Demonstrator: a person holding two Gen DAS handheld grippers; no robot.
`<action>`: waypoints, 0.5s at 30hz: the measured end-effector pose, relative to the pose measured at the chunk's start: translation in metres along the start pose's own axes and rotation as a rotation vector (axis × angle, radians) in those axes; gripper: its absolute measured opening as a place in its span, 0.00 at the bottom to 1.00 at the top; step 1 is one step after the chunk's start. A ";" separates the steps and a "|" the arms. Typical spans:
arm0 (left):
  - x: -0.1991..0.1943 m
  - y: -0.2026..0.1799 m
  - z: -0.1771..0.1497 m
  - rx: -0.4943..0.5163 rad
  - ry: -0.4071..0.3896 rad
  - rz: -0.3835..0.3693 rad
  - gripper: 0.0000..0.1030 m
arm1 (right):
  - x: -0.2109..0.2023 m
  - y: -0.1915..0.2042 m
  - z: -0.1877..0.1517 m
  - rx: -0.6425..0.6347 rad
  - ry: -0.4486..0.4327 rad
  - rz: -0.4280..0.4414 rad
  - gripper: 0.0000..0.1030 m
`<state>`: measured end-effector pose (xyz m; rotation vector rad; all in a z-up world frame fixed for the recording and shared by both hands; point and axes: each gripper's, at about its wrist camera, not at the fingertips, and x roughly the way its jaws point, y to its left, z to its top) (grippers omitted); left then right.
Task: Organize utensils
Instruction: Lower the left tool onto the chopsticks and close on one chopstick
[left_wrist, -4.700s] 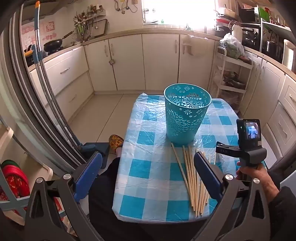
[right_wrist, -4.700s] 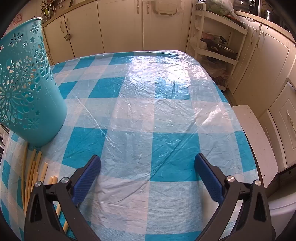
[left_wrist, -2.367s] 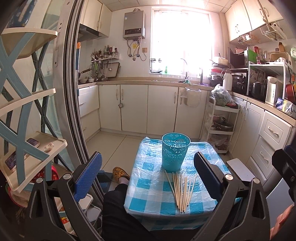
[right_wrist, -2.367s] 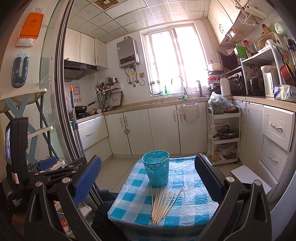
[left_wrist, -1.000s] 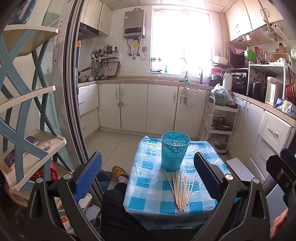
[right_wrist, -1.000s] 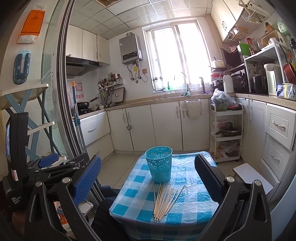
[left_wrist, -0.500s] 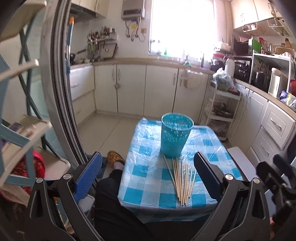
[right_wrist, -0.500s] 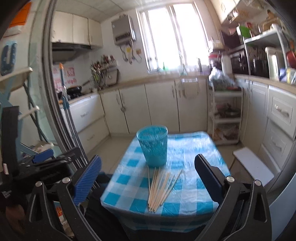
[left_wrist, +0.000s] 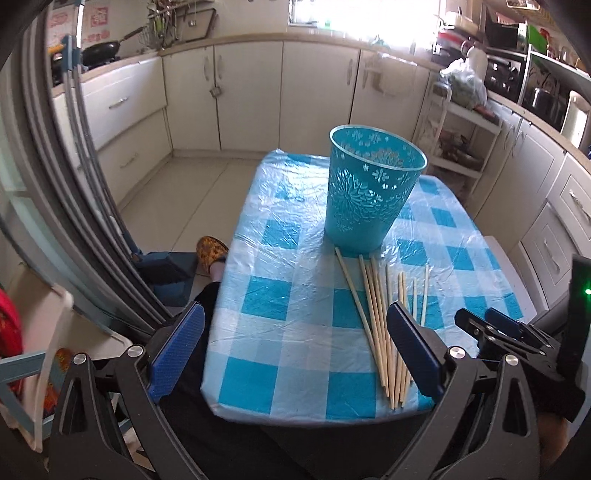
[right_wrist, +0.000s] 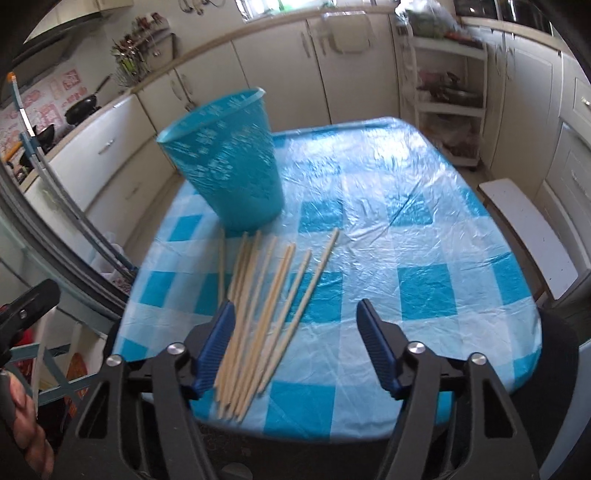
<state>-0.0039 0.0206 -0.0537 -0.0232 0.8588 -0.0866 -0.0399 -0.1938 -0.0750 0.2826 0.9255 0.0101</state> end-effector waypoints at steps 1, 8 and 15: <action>0.013 -0.002 0.002 -0.001 0.017 -0.005 0.93 | 0.010 -0.003 0.003 0.011 0.011 -0.005 0.52; 0.088 -0.016 0.016 -0.022 0.114 -0.013 0.90 | 0.066 -0.017 0.028 0.038 0.053 -0.059 0.35; 0.155 -0.036 0.029 -0.018 0.188 0.011 0.86 | 0.085 -0.022 0.035 -0.007 0.077 -0.089 0.28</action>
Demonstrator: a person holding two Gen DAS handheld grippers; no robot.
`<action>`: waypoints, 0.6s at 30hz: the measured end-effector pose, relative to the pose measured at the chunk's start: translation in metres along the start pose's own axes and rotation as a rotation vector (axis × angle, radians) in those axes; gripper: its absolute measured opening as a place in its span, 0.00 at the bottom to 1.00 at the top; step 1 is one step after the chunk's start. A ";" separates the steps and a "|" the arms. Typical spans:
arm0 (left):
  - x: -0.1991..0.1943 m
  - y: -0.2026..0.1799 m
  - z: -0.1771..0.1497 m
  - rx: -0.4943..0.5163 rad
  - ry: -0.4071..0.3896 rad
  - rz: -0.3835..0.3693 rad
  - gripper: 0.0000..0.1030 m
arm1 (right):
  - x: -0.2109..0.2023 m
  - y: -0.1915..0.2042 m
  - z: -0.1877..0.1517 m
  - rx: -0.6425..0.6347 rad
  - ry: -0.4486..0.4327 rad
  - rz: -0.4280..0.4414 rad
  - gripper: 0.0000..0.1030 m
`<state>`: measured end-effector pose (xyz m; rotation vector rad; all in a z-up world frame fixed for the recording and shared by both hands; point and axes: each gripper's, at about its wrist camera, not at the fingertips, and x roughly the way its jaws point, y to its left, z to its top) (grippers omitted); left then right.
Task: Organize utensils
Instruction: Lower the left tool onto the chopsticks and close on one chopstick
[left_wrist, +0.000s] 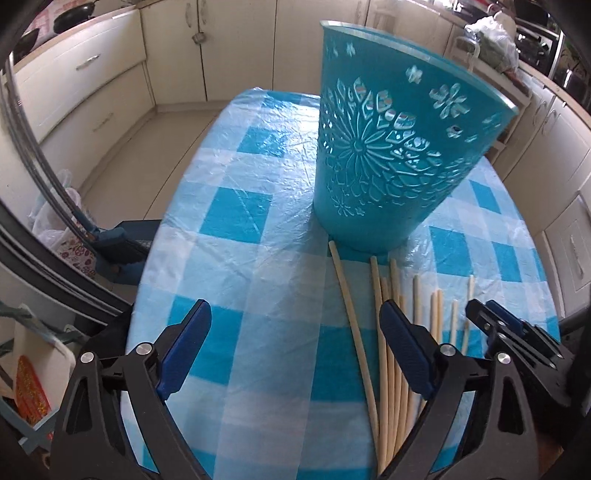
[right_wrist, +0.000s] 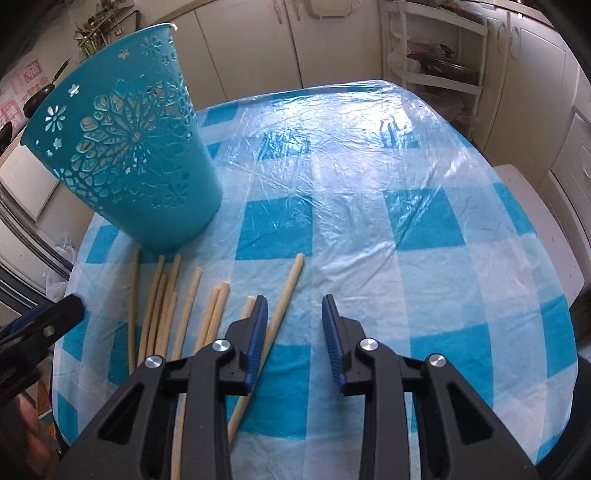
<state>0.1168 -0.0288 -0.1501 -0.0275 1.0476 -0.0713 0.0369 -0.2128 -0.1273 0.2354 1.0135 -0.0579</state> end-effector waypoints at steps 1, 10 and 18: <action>0.004 -0.003 0.001 0.004 0.003 0.007 0.86 | 0.001 -0.001 0.001 -0.014 -0.001 -0.002 0.26; 0.045 -0.017 0.017 0.070 0.044 0.060 0.66 | 0.009 0.004 0.011 -0.234 0.040 0.069 0.10; 0.037 -0.022 0.019 0.194 0.042 -0.075 0.10 | 0.012 -0.001 0.019 -0.245 0.105 0.124 0.10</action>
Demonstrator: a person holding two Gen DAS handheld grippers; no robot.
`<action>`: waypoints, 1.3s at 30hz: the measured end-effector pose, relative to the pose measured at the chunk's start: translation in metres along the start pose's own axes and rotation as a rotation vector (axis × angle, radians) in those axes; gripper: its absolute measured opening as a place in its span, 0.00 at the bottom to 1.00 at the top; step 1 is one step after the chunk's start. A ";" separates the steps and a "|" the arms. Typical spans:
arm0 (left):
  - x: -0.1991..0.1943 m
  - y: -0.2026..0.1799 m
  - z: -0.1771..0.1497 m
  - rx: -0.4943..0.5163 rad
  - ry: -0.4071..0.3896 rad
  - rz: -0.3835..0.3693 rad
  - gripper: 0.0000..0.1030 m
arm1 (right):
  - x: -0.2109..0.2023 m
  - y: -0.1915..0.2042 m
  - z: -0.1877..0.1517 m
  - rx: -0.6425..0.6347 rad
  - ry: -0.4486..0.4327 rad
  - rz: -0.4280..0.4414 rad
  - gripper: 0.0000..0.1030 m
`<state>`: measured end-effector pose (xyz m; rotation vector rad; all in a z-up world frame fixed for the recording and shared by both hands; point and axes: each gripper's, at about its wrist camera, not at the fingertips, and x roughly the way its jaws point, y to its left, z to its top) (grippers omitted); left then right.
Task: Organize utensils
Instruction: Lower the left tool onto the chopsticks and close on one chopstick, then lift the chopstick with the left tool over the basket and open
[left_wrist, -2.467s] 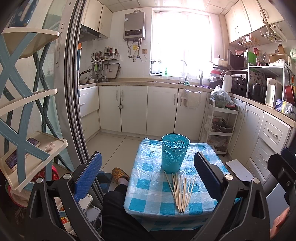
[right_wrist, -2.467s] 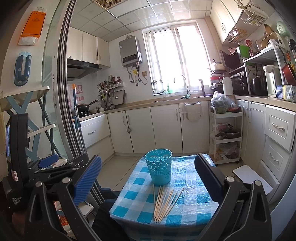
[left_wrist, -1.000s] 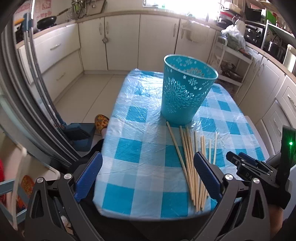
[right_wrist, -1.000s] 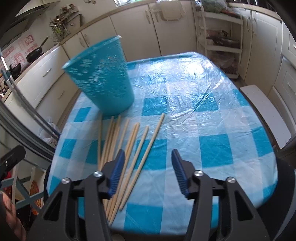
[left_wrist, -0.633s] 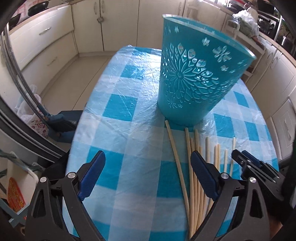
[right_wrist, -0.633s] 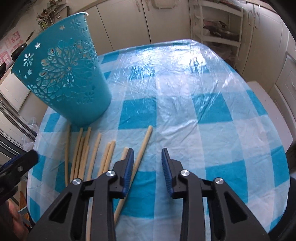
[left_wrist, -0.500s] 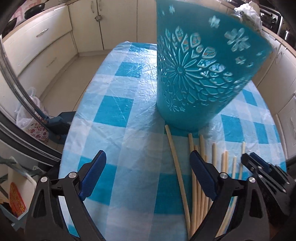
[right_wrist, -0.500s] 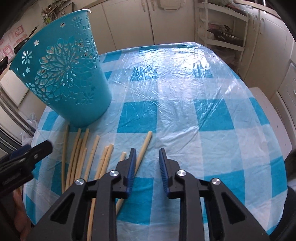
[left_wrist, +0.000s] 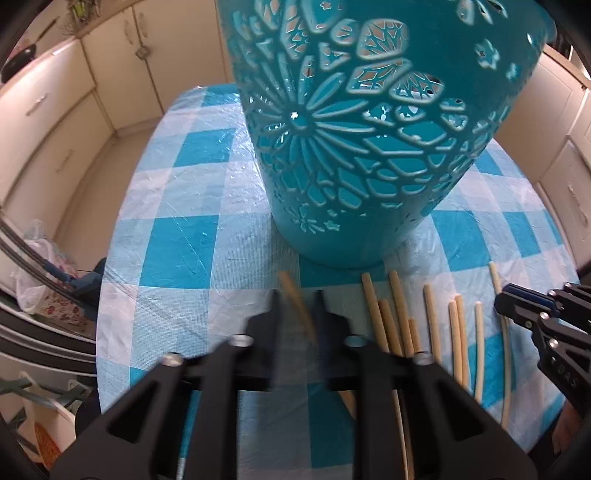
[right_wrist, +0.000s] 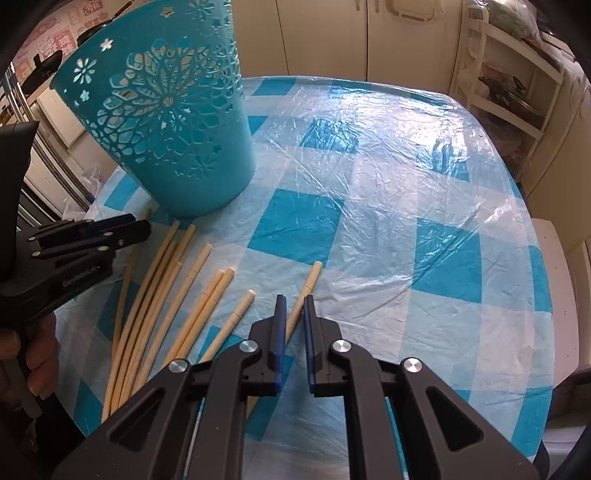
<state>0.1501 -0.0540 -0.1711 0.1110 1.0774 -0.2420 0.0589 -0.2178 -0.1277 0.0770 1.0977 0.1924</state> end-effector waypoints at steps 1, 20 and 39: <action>0.000 0.003 -0.001 -0.005 0.007 -0.030 0.09 | 0.000 0.001 0.000 -0.006 0.003 0.018 0.10; -0.004 0.001 0.003 0.113 0.055 -0.010 0.05 | -0.001 0.003 -0.011 0.024 -0.072 -0.026 0.09; -0.229 0.038 0.070 -0.045 -0.471 -0.321 0.05 | -0.003 -0.017 -0.021 0.113 -0.172 0.103 0.07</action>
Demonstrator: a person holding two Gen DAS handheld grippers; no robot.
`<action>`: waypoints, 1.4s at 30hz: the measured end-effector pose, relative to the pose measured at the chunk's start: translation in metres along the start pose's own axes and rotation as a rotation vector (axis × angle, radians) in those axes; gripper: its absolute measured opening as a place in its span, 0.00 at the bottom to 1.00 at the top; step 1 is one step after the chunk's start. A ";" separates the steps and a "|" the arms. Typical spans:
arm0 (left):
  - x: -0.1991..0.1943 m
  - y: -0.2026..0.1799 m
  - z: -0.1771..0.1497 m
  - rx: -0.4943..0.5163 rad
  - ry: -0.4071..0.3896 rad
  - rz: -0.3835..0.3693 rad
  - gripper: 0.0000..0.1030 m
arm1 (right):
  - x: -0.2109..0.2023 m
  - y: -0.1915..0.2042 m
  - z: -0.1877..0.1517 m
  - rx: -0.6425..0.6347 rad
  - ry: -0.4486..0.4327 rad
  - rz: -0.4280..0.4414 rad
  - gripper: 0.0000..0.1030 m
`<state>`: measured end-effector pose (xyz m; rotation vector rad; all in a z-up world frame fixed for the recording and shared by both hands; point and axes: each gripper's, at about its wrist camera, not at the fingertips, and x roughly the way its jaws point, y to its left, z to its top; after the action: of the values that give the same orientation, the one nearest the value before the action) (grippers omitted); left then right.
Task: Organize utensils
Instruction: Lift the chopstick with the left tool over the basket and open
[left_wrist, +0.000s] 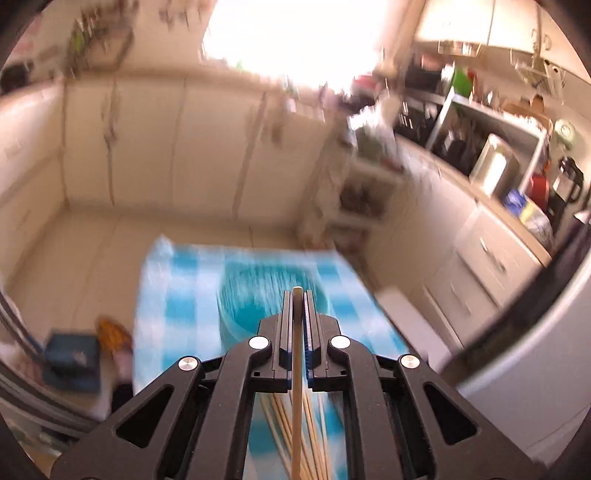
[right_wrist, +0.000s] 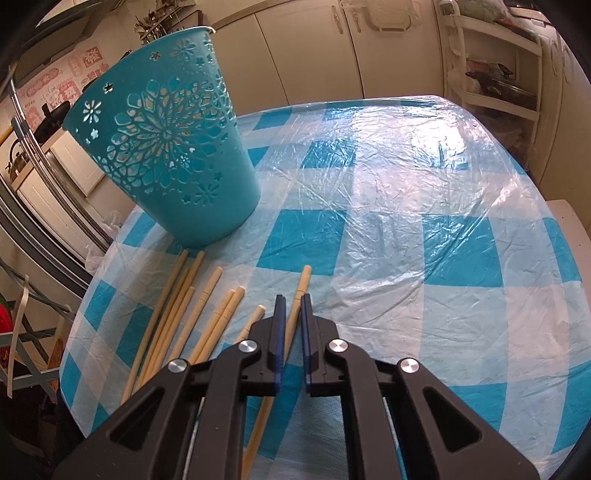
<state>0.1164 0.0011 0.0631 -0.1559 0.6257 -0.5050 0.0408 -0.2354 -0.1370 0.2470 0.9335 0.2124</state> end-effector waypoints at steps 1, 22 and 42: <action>0.005 -0.007 0.011 -0.003 -0.044 0.009 0.05 | -0.001 -0.001 0.000 0.004 -0.001 0.005 0.07; 0.093 0.006 0.035 -0.073 -0.308 0.277 0.05 | -0.001 -0.005 -0.002 0.014 -0.007 0.022 0.07; 0.096 0.000 0.032 -0.044 -0.300 0.278 0.05 | -0.001 -0.005 -0.003 0.013 -0.007 0.024 0.08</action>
<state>0.2019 -0.0464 0.0385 -0.1788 0.3567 -0.1933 0.0382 -0.2406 -0.1394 0.2712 0.9261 0.2275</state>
